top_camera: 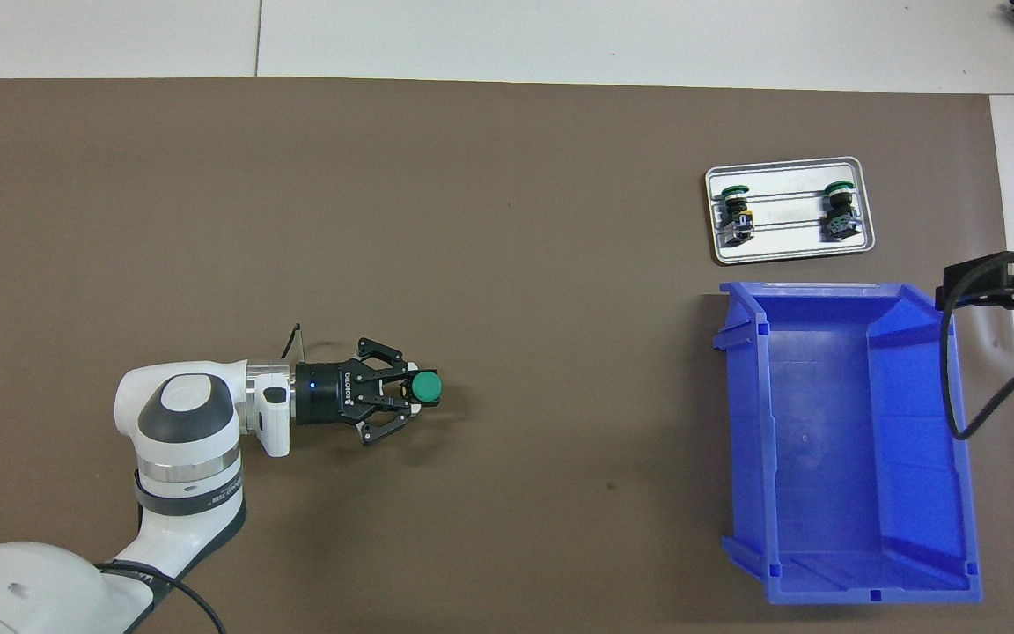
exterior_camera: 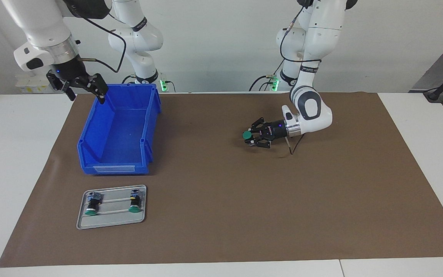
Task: Place and press button with both arms
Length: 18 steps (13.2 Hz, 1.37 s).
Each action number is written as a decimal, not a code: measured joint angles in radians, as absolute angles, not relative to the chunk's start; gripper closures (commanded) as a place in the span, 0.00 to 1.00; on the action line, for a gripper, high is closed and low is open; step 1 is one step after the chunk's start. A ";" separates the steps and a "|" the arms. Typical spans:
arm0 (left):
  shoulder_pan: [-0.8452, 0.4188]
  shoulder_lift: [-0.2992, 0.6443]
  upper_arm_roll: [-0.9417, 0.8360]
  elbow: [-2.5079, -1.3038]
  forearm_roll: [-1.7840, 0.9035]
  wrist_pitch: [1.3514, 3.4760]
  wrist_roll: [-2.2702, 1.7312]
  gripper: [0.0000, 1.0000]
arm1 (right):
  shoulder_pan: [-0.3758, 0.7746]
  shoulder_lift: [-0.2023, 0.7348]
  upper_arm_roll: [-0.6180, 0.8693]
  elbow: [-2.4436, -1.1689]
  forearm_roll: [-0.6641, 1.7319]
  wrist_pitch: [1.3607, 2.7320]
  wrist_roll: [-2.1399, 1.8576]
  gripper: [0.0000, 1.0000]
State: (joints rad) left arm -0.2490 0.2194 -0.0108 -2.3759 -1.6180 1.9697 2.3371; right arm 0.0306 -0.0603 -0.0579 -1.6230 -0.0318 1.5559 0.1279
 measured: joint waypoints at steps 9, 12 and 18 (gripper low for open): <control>-0.249 0.219 -0.011 -2.403 -1.620 1.970 2.368 0.25 | 0.031 -0.060 -0.058 -1.623 -0.032 1.556 0.128 0.00; -0.249 0.219 -0.013 -2.412 -1.620 1.969 2.368 0.25 | 0.031 -0.060 -0.058 -1.623 -0.032 1.556 0.128 0.00; -0.247 0.202 -0.017 -2.424 -1.631 1.875 2.289 0.25 | 0.031 -0.060 -0.058 -1.623 -0.032 1.556 0.128 0.00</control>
State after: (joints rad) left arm -0.2470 0.2024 -0.0166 -2.4236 -1.6307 1.8749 2.2894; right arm 0.0306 -0.0603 -0.0579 -1.6230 -0.0318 1.5559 0.1279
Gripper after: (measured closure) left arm 0.247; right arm 0.000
